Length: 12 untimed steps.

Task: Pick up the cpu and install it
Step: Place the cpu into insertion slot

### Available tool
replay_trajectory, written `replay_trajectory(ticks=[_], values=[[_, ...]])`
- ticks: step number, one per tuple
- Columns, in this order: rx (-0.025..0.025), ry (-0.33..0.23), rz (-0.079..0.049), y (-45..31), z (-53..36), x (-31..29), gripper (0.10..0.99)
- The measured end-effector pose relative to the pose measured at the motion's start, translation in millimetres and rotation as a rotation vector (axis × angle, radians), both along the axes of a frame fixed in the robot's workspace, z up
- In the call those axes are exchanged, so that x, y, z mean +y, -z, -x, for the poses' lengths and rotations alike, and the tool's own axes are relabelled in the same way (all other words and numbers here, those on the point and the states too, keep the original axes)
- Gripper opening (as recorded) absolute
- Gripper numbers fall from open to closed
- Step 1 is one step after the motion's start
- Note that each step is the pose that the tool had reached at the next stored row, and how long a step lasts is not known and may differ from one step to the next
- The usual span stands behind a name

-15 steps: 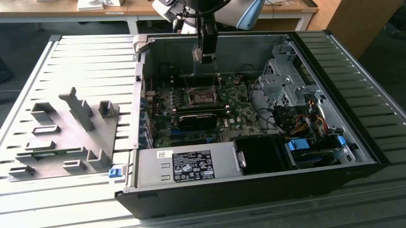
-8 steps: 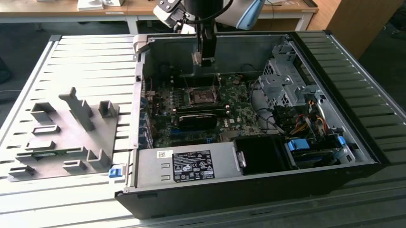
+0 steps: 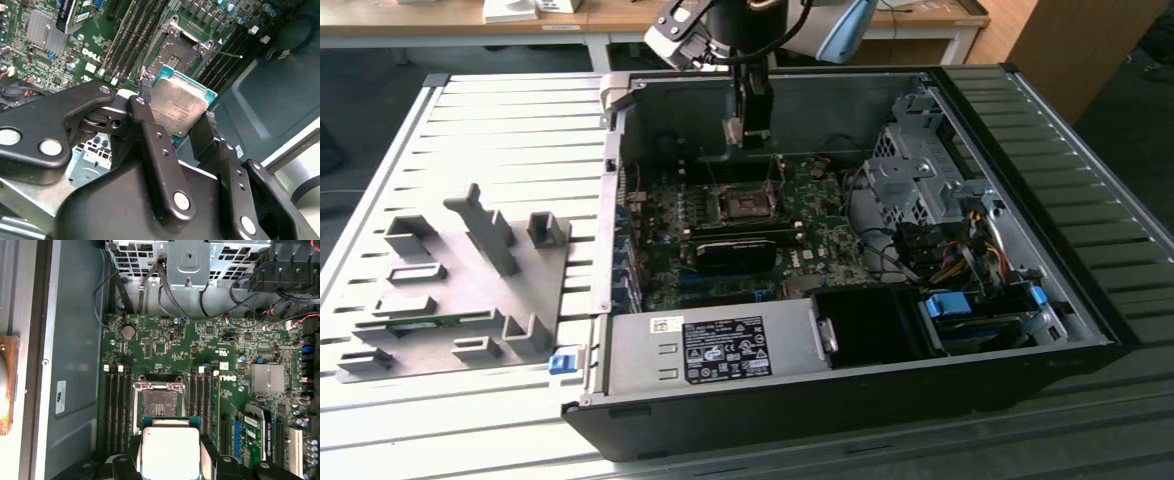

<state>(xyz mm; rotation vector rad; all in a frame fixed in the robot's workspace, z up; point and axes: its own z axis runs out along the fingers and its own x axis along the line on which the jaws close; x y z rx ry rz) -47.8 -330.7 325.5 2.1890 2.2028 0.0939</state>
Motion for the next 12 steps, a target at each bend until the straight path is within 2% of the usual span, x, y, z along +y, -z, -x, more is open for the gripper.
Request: replay_trajectory(ticks=[3, 12], values=[[0.0001, 0.0, 0.0, 3.3, 0.0, 2.6, 0.545], [0.0001, 0.0, 0.0, 10.4, 0.0, 3.0, 0.545]])
